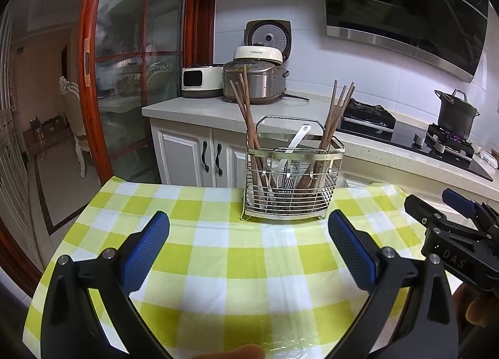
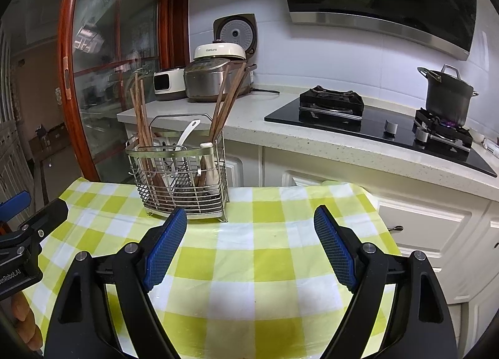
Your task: Organize utensils
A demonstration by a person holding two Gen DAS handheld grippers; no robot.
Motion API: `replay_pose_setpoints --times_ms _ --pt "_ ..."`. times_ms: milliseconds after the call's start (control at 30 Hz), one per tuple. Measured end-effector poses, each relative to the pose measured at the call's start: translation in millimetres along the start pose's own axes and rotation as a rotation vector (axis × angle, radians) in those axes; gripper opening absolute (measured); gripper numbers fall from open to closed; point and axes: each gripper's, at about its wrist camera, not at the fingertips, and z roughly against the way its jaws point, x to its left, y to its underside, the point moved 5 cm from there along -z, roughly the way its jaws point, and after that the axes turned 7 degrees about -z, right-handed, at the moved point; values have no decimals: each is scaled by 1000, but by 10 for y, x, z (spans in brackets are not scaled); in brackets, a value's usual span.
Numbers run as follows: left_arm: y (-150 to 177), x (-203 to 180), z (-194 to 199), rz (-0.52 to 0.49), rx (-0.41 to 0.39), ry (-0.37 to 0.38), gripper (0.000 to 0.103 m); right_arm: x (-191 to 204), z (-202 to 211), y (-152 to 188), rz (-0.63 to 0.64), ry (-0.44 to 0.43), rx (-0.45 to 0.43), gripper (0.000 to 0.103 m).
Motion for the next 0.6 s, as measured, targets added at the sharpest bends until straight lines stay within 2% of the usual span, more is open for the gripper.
replay_pose_setpoints --times_ms 600 --pt "-1 19 -1 3 1 3 99 -3 -3 -11 0 3 1 79"
